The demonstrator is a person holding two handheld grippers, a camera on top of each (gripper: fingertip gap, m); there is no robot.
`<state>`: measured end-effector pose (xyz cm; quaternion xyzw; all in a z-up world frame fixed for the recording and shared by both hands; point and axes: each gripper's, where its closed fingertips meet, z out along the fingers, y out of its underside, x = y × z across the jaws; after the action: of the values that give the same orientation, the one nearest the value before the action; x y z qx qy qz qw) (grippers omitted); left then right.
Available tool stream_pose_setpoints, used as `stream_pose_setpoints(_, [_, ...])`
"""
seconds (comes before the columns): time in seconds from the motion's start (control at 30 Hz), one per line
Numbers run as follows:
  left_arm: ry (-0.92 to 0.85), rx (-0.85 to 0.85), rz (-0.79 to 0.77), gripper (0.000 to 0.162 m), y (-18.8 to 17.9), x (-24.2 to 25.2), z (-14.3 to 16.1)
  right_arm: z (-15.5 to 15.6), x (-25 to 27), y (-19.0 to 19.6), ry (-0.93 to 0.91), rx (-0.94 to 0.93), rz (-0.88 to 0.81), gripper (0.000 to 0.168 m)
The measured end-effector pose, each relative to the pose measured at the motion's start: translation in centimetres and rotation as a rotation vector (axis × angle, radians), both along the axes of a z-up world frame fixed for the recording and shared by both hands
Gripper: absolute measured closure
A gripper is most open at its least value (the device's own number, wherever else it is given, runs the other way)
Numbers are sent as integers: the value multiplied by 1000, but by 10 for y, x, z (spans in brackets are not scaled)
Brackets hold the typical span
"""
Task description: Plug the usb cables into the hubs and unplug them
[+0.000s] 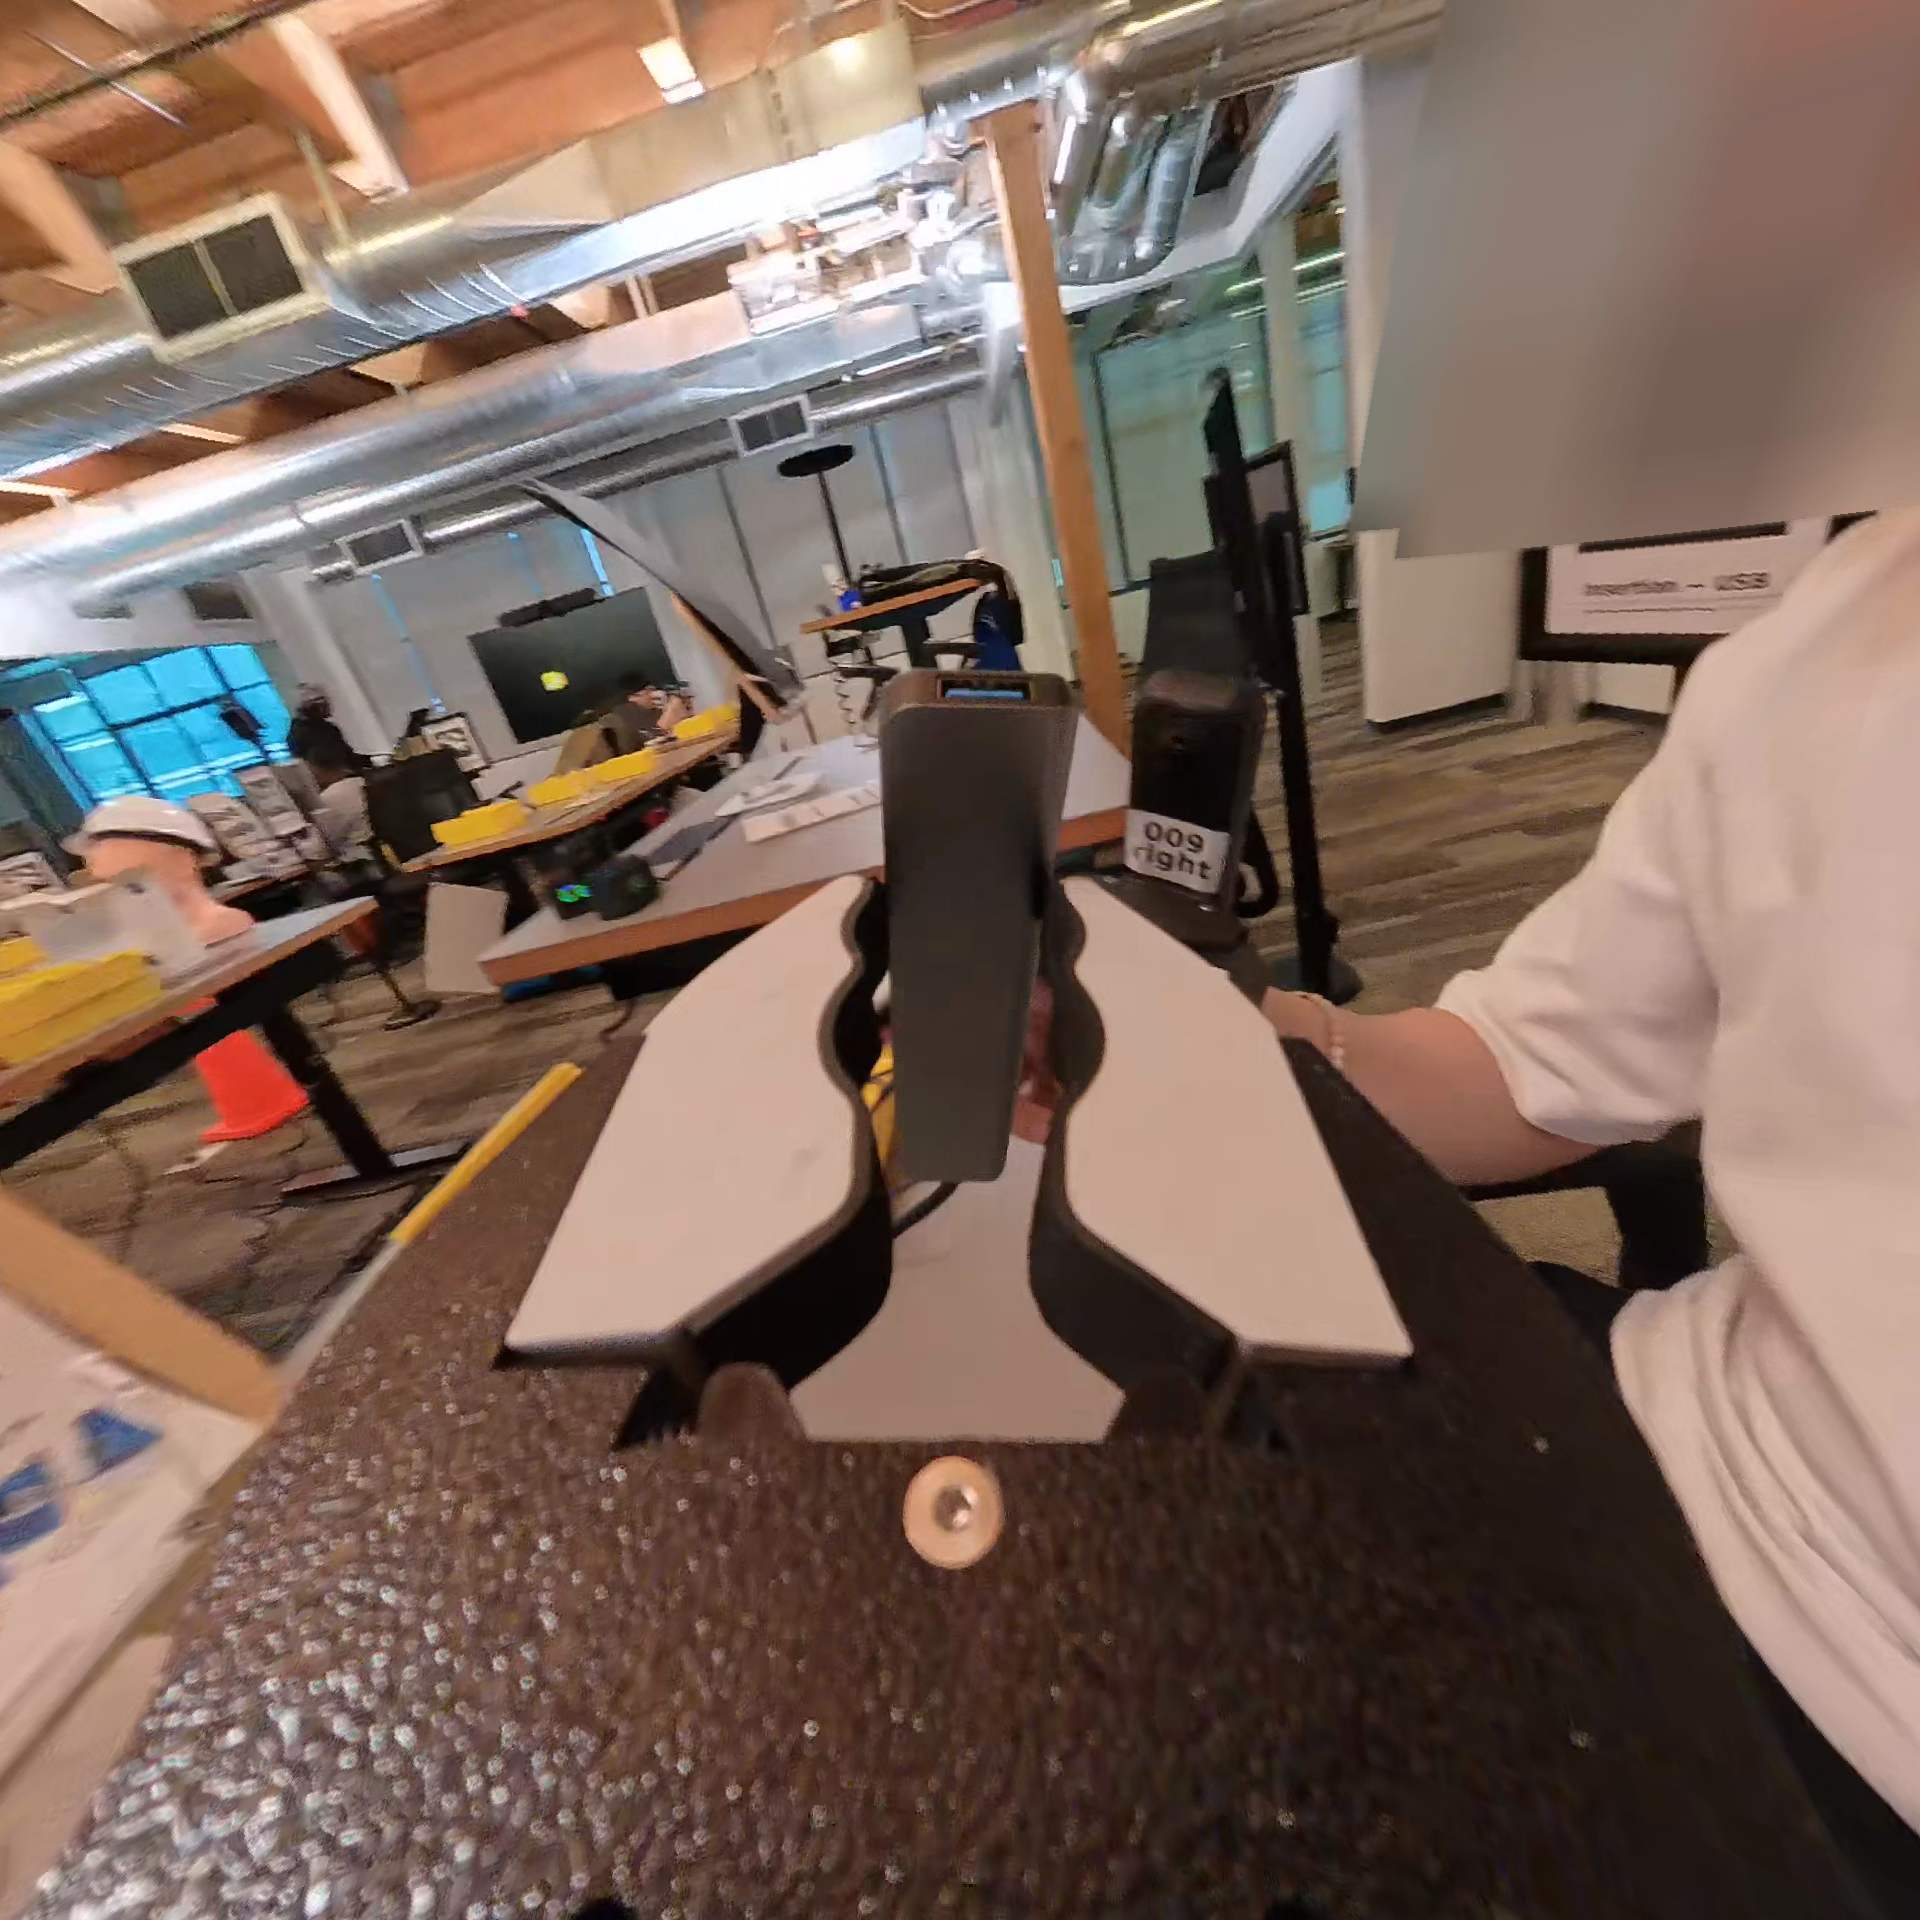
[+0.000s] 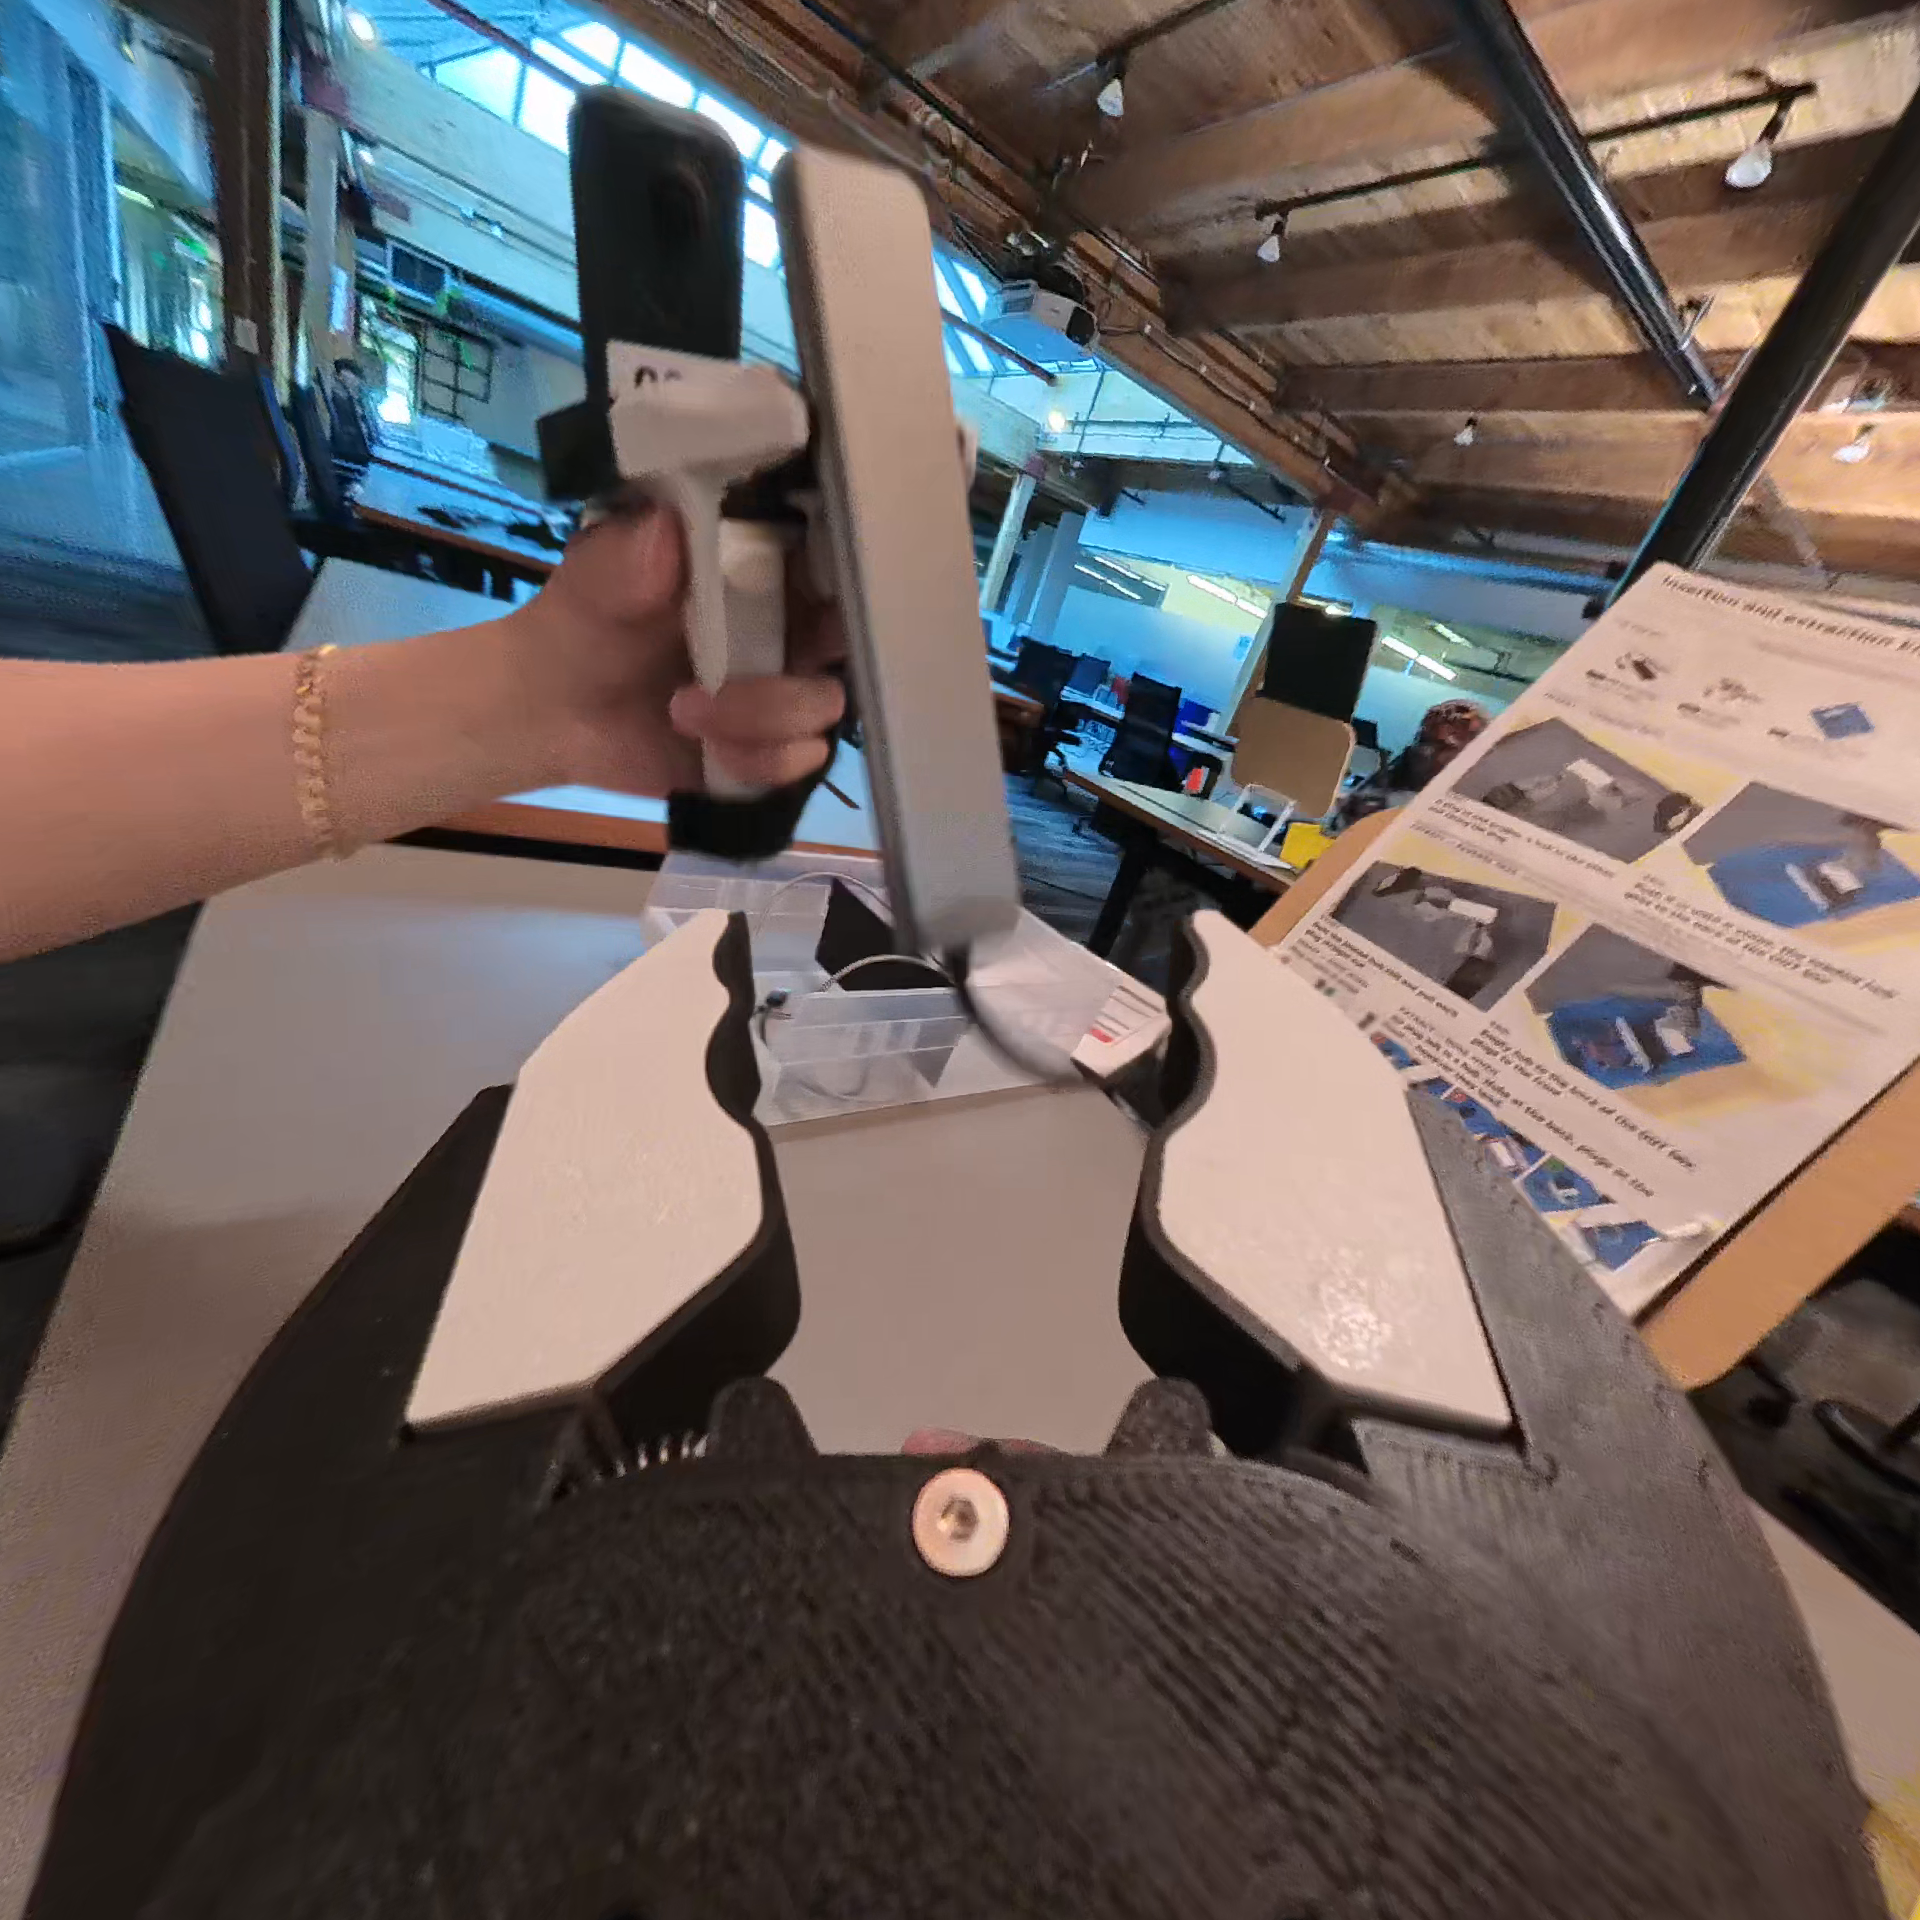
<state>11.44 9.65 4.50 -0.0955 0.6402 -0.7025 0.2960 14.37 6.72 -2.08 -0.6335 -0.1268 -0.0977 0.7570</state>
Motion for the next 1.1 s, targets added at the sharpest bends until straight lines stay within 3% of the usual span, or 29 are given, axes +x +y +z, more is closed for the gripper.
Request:
stream_pose_setpoints(0.1, [21,-3,-47,134,-32,-1,-31,-12,-6,6,-124,-41,-26,100])
stream_pose_setpoints(0.23, [28,-3,-75,134,-53,-4,-46,-31,-24,8,-311,-106,37,132])
stream_pose_setpoints(0.43, [18,43,-23,134,-52,-9,-53,-34,-20,7,-313,-122,57,136])
stream_pose_setpoints(0.53, [47,64,50,132,-52,-4,-57,-35,-9,8,-354,-121,-12,137])
stream_pose_setpoints(0.7, [189,80,164,101,-43,1,-70,-29,26,-1,-482,-115,-228,137])
stream_pose_setpoints(0.8, [335,50,177,94,-40,-2,-75,-31,51,-6,-671,-161,-427,137])
stream_pose_setpoints(1.0, [547,108,364,103,-34,5,-91,-39,64,1,-997,-223,-663,137])
stream_pose_setpoints(1.1, [554,196,552,131,-15,16,-105,-43,54,8,-1011,-210,-626,137])
